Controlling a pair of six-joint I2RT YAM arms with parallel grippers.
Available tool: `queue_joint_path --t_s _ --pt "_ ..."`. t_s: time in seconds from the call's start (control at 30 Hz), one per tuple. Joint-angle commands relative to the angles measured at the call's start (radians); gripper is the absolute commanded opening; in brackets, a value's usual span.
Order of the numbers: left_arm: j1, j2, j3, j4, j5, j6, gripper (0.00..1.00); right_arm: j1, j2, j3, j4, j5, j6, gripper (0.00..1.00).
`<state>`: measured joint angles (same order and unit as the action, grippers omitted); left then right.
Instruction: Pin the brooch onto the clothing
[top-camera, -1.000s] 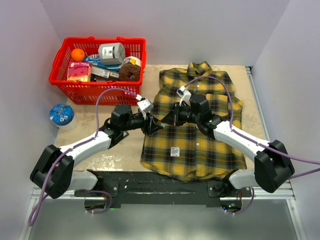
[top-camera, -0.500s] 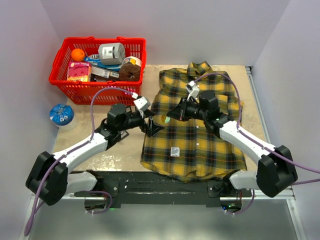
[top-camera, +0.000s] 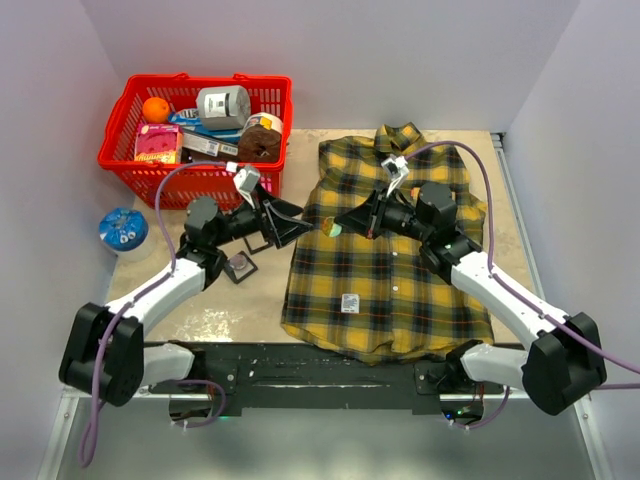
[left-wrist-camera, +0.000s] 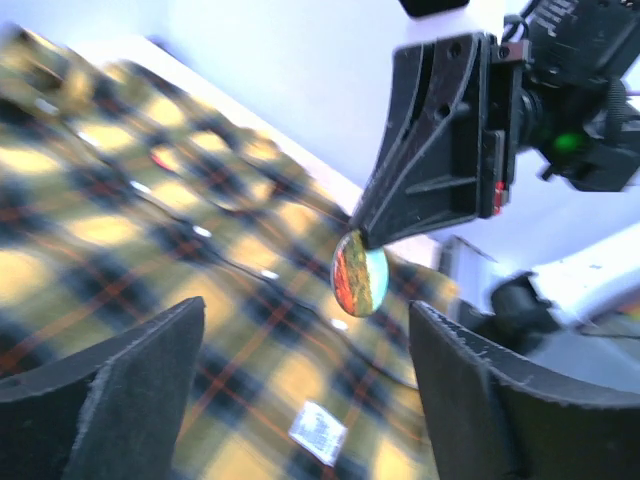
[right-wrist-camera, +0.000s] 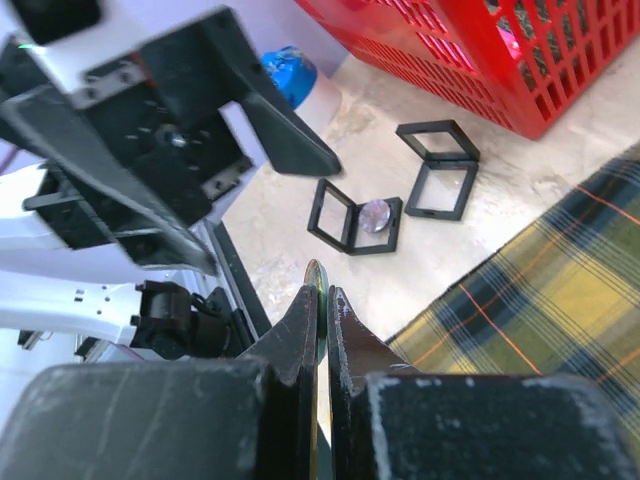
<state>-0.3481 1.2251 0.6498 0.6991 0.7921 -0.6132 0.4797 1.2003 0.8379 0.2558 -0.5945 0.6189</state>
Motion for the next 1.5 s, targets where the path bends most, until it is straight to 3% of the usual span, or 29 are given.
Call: queue_joint_path --t_s 0.0,0.27,0.7,0.9,1.17,1.23,1.37,1.4,1.47 --pt "0.003 0.065 0.007 0.164 0.150 -0.167 0.81 0.017 -0.036 -0.023 0.135 -0.048 0.024 0.00" --pt "-0.014 0.097 0.005 0.210 0.188 -0.210 0.73 0.031 -0.035 -0.016 0.148 -0.048 0.024 0.00" --pt "-0.058 0.154 0.019 0.281 0.214 -0.295 0.46 0.045 -0.007 -0.020 0.160 -0.048 0.030 0.00" --pt "-0.060 0.169 0.031 0.313 0.222 -0.322 0.43 0.046 0.016 -0.019 0.163 -0.051 0.024 0.00" --pt "-0.061 0.185 0.025 0.323 0.226 -0.323 0.05 0.050 0.036 -0.014 0.157 -0.044 0.019 0.00" --pt "-0.060 0.186 0.025 0.301 0.228 -0.310 0.00 0.051 0.036 -0.014 0.154 -0.033 0.018 0.00" --pt "-0.060 0.179 0.053 0.183 0.214 -0.200 0.00 0.050 0.030 -0.010 0.131 -0.010 0.012 0.00" --pt "-0.061 0.165 0.059 0.151 0.196 -0.172 0.00 0.050 0.028 -0.007 0.123 -0.004 0.010 0.03" --pt "-0.060 0.145 0.091 0.006 0.162 -0.041 0.00 0.050 0.024 0.001 0.091 0.028 0.008 0.22"
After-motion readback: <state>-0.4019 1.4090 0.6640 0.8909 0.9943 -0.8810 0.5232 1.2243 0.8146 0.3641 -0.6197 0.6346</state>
